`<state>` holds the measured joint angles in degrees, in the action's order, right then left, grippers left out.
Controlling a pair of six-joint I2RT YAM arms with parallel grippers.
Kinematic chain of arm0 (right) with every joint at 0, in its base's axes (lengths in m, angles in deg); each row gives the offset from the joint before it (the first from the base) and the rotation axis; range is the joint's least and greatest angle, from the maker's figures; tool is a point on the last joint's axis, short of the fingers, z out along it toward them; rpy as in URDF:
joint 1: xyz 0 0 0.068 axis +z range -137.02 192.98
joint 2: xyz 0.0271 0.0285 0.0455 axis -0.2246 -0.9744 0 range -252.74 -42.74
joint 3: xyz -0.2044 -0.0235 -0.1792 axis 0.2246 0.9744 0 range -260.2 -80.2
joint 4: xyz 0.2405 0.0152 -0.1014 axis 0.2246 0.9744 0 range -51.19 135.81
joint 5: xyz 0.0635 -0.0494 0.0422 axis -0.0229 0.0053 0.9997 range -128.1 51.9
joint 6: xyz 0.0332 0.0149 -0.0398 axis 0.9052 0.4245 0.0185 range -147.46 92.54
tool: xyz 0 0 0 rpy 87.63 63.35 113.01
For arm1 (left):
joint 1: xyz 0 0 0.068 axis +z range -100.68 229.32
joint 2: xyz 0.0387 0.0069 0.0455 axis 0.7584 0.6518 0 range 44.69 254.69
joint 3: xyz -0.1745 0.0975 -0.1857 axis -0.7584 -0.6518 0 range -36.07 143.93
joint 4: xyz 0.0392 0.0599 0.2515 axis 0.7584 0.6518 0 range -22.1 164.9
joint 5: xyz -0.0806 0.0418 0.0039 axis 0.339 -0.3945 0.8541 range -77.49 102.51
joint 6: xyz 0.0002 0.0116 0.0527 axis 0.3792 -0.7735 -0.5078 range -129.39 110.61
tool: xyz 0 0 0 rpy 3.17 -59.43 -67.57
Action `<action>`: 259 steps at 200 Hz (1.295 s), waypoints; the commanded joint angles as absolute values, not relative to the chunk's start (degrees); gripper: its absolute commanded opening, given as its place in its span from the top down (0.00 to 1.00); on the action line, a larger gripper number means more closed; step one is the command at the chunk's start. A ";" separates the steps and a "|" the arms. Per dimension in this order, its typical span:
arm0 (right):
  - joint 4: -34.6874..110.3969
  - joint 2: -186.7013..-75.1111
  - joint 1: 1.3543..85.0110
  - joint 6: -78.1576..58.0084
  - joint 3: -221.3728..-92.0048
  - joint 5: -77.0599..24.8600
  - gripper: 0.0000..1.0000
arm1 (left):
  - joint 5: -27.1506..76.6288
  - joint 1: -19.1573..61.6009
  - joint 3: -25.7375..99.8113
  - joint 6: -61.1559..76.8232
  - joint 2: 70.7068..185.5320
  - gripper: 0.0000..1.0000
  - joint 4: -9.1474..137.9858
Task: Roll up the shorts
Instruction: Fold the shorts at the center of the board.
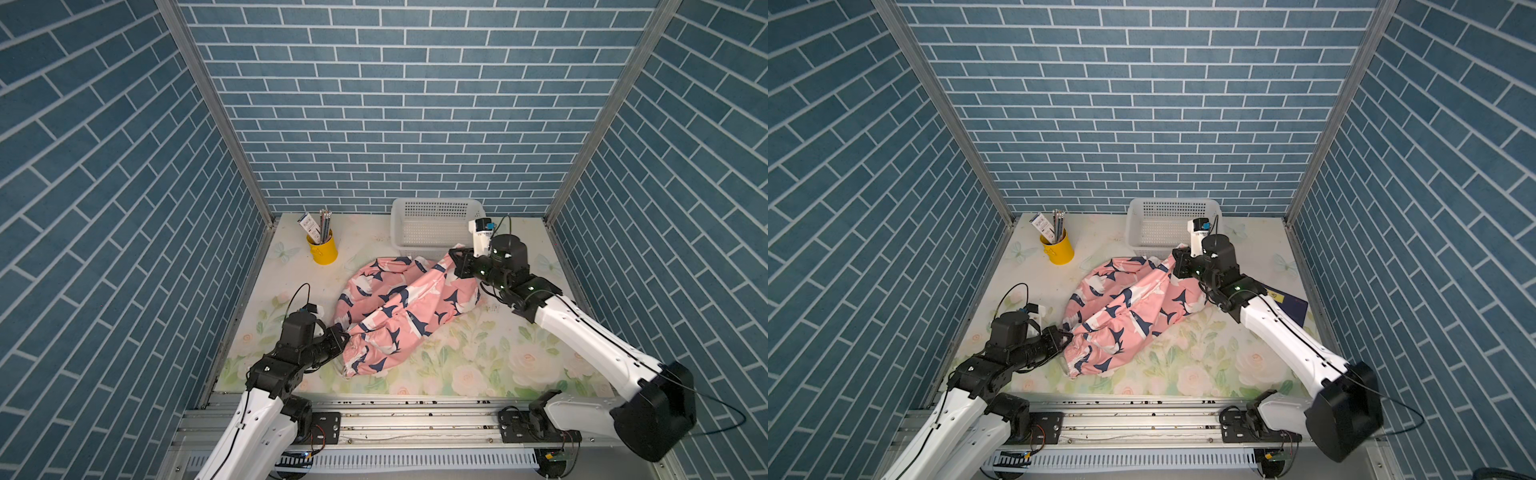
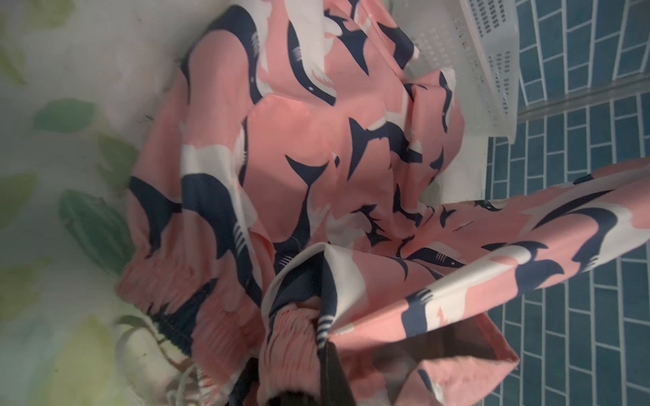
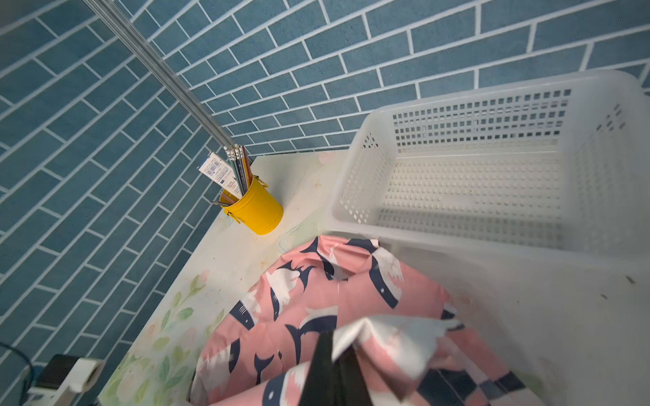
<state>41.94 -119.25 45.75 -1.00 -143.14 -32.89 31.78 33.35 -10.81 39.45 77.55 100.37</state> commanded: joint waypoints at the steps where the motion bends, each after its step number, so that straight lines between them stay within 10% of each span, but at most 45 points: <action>1: 36.91 -126.90 43.74 -4.87 -153.28 -49.29 1.00 | 13.81 34.38 -11.90 47.86 77.78 1.00 112.74; 192: 47.58 -181.16 48.40 -12.31 -210.67 -31.78 1.00 | 0.58 34.09 -12.78 64.40 94.80 1.00 113.55; 223: 49.73 -179.86 48.49 -13.72 -212.08 -30.90 0.51 | -1.09 33.05 -8.99 61.43 93.55 0.50 114.92; 259: 54.10 -173.90 48.49 -15.07 -210.77 -30.32 0.43 | -3.78 28.74 -1.23 59.36 90.90 0.13 115.63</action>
<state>52.50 -180.58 48.38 -12.54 -210.85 -29.48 0.37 31.52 -6.90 62.03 92.55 112.24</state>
